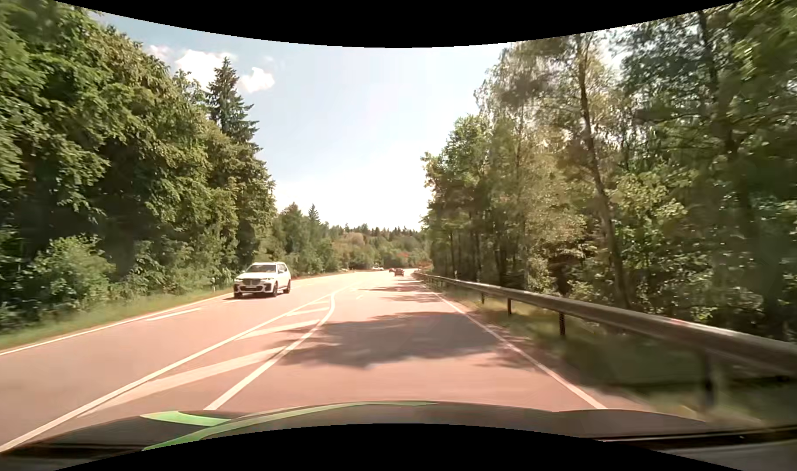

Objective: Follow the waypoints while adhering to traffic rules and regulations

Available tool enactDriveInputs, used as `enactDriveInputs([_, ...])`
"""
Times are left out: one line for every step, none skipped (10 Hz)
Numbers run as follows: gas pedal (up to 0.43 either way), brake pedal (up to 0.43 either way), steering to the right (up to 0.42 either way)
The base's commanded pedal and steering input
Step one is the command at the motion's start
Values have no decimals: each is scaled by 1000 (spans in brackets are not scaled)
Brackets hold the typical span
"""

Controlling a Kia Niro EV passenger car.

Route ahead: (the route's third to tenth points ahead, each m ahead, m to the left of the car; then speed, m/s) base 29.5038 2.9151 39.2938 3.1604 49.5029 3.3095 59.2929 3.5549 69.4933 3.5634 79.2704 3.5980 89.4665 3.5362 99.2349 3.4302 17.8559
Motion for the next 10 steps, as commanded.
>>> enactDriveInputs([0, 12, 1])
enactDriveInputs([0, 30, 1])
enactDriveInputs([0, 67, 1])
enactDriveInputs([0, 85, 1])
enactDriveInputs([0, 110, 1])
enactDriveInputs([0, 122, 1])
enactDriveInputs([0, 128, 1])
enactDriveInputs([0, 128, 0])
enactDriveInputs([0, 128, 0])
enactDriveInputs([0, 128, 1])
